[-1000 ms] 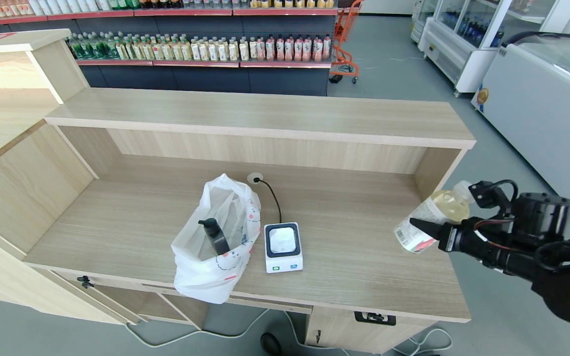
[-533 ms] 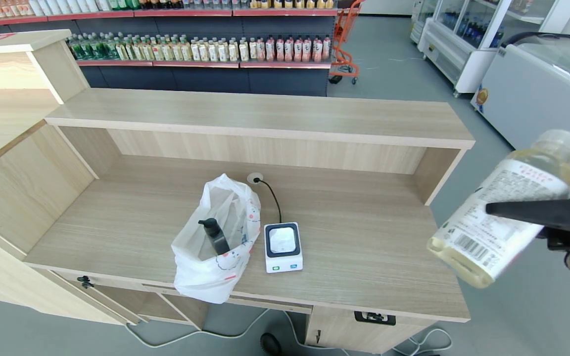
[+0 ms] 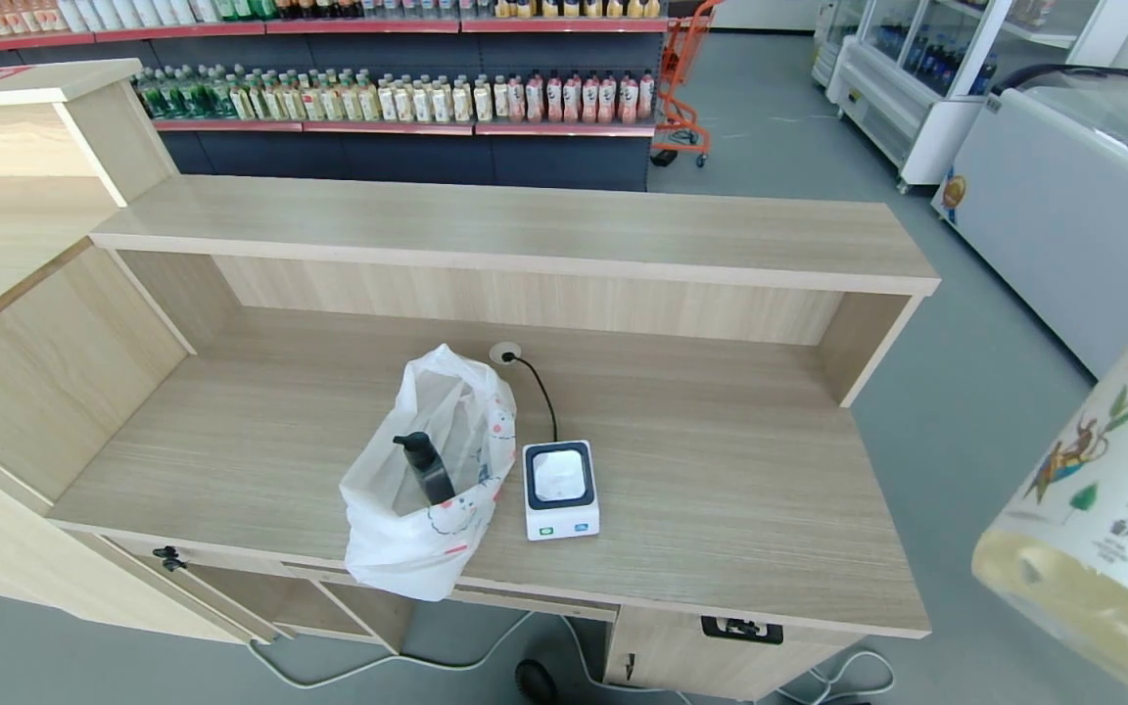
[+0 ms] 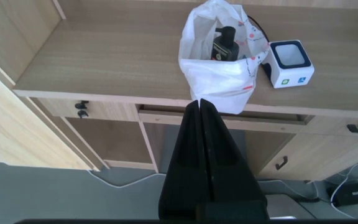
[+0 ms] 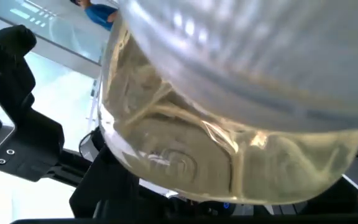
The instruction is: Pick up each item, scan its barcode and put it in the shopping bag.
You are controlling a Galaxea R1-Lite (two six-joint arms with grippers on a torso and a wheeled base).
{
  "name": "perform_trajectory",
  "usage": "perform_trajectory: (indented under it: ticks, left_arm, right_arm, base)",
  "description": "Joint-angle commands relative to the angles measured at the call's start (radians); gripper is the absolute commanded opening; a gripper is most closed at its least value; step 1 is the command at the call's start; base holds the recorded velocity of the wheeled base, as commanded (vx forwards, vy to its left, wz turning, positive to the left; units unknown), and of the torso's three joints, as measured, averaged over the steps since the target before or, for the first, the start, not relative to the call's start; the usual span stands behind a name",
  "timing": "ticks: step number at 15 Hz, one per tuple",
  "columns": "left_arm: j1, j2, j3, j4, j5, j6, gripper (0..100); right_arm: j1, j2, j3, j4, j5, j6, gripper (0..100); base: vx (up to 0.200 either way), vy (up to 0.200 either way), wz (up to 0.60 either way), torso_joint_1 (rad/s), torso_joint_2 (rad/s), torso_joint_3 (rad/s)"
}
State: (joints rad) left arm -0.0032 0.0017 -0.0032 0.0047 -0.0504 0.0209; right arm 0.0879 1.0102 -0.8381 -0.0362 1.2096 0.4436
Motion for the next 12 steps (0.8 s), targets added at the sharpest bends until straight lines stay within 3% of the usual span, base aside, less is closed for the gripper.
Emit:
perform_trajectory:
  ticks: [1, 12]
  left_arm:
    - [0.0, 0.0, 0.0, 0.0, 0.0, -0.001, 0]
    - [0.0, 0.0, 0.0, 0.0, 0.0, 0.001, 0]
  right_arm:
    - [0.018, -0.068, 0.011, 0.001, 0.007, 0.0, 0]
    - [0.096, -0.213, 0.02, 0.052, 0.007, 0.078, 0]
  base:
    - [0.0, 0.0, 0.0, 0.0, 0.0, 0.0]
    - [0.0, 0.0, 0.0, 0.0, 0.0, 0.0]
